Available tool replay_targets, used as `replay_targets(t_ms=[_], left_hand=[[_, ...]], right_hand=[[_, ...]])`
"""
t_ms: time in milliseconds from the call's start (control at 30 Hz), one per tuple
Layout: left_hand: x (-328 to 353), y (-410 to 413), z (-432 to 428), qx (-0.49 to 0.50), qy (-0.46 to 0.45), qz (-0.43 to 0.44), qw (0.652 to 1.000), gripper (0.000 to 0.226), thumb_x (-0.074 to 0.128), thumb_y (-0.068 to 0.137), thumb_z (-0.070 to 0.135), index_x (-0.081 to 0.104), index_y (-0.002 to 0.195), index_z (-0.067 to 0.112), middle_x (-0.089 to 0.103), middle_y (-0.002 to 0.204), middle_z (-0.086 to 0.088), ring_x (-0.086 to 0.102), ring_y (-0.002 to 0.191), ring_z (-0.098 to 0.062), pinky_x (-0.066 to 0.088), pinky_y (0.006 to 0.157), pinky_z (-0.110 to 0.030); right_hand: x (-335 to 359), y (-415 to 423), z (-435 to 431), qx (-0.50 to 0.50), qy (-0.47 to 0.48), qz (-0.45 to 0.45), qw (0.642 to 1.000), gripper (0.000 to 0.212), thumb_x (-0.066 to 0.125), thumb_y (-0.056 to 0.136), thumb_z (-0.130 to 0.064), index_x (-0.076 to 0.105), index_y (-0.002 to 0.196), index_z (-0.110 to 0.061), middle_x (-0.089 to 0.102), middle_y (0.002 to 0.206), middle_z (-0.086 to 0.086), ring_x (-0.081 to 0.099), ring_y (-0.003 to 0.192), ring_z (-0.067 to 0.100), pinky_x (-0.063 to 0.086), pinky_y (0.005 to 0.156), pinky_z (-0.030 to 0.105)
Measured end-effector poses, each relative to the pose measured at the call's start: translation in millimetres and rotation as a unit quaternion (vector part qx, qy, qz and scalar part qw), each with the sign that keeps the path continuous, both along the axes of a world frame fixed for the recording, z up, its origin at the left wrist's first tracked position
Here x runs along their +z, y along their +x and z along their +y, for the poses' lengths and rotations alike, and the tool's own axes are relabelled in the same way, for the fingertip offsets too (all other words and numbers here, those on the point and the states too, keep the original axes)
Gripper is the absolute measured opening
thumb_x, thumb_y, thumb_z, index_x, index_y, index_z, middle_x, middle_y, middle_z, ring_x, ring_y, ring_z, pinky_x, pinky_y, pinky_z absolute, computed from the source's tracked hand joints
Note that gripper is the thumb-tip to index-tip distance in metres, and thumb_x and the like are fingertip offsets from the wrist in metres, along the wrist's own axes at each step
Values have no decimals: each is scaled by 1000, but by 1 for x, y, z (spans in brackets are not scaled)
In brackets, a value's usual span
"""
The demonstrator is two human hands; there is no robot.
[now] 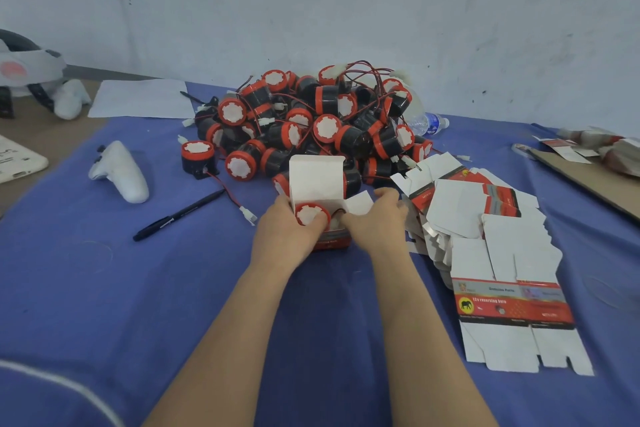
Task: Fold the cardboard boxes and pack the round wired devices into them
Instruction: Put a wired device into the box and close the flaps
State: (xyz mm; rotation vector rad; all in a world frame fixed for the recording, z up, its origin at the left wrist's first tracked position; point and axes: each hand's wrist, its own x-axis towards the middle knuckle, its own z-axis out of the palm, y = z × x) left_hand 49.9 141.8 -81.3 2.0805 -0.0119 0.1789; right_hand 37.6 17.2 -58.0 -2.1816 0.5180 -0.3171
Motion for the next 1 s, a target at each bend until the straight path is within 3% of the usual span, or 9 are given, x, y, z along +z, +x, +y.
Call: replay_targets(t_ms=[100,167,233,367,533,600,700,833,1000], left_hand=[[-1,0,-1,-7,2,-2,1000,32,64,85,38,50,108,21,56,99,7,52,91,-13,41,66,-27],[-2,1,-2,-6,17,-6,1000,36,65,84,41,53,108,17,58,106,2,55,99,-18,48,78,-33],[-3,2,-1,14,54,-10,998,44,65,83,46,57,112,15,50,111,-4,52,104,-24,48,88,-40],[-2,1,0,25,33,-4,999,47,62,86,44,55,124,17,37,113,-3,45,90,-17,41,77,-30],[0,0,1,15,-9,-33,999,53,68,85,36,46,129,18,42,120,-1,38,93,-6,36,77,-26],[2,0,1,-10,-68,-32,997,46,65,85,47,48,124,28,49,119,7,47,99,-6,40,79,-26],[12,3,3,-59,-242,16,968,39,33,94,64,61,102,38,69,99,13,64,97,-9,49,82,-29],[5,4,6,-70,-183,-5,981,15,40,102,28,52,109,33,63,104,14,59,98,-9,48,84,-29],[-1,6,8,-46,-173,-50,983,33,49,95,2,50,95,35,56,98,20,54,89,-8,43,72,-23]], right_hand=[[-6,5,0,8,75,-15,997,42,67,82,-9,41,115,-6,52,96,1,49,79,13,43,58,15],[-10,5,1,10,91,-55,994,27,63,83,-4,43,100,-12,45,78,-10,42,66,3,37,43,9],[-14,4,4,33,75,-107,991,23,60,84,-2,46,94,-17,47,77,-12,44,67,1,36,47,2],[-16,1,1,139,-34,-118,983,13,63,88,-19,64,101,-24,51,92,-5,48,74,3,36,59,0],[-13,-2,-8,188,74,-100,974,22,59,93,-24,72,106,-14,68,99,-7,61,92,4,45,68,4],[-16,0,-8,173,85,-102,976,16,55,95,-19,69,104,-20,65,99,-9,57,87,-1,45,65,5],[-20,2,-9,147,126,-76,978,28,55,95,-22,50,123,-24,57,116,-6,53,93,3,43,64,14],[-24,5,-9,171,153,-99,968,64,56,95,-18,24,148,-31,51,127,-13,48,112,4,42,65,3],[-19,1,-9,216,132,-158,955,46,53,91,1,50,126,-28,58,122,-9,53,112,7,46,86,13]])
